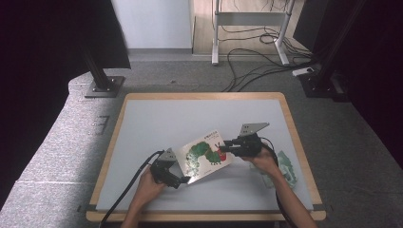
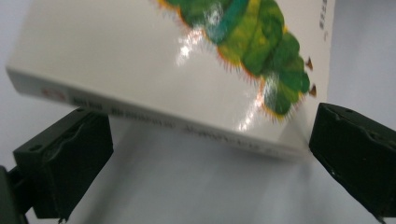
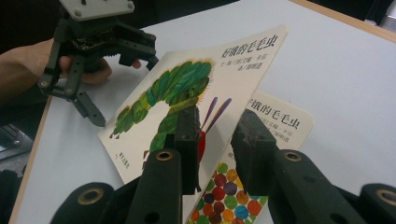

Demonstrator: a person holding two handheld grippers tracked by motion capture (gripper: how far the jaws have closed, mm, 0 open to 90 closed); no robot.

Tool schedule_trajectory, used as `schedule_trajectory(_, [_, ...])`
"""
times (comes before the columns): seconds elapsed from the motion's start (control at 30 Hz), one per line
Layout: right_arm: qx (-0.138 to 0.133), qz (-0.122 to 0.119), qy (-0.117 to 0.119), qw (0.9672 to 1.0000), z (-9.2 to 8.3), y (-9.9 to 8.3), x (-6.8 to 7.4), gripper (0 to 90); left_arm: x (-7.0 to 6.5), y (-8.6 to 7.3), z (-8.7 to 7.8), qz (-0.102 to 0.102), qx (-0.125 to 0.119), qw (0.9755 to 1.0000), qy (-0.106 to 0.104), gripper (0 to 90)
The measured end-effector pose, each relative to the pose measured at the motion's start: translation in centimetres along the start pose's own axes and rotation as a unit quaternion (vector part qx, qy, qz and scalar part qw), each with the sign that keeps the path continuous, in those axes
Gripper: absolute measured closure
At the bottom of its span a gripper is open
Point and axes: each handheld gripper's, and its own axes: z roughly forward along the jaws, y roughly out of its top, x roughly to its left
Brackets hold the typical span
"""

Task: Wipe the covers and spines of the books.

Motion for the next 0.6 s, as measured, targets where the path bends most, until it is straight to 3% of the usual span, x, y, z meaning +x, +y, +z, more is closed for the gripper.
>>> schedule_trajectory(0.17, [0.005, 0.006, -0.005, 1.0, -0.3, -0.3, 0.1, 71.0, -0.4, 0.6, 0.3, -0.005, 0.013, 0.9998, -0.011, 0.0])
schedule_trajectory(0.37, [0.021, 0.019, -0.018, 0.9994, -0.5, -0.9, 0.4, 69.6, -1.3, 0.7, 0.2, -0.01, 0.003, 0.9994, -0.031, 0.1])
schedule_trajectory(0.47, [0.028, 0.019, -0.026, 0.9991, -0.7, -1.1, 0.5, 69.1, -1.9, 0.7, 0.3, 0.0, 0.004, 0.9999, -0.012, 4.5])
schedule_trajectory(0.53, [0.032, 0.021, -0.03, 0.9988, -0.7, -1.2, 0.6, 68.6, -2.2, 0.7, 0.2, 0.007, 0.006, 0.9999, 0.013, 13.9])
schedule_trajectory(0.6, [0.038, 0.021, -0.037, 0.9984, -0.7, -1.3, 0.7, 68.0, -2.2, 0.7, -0.1, 0.005, 0.001, 0.9999, 0.015, 17.3])
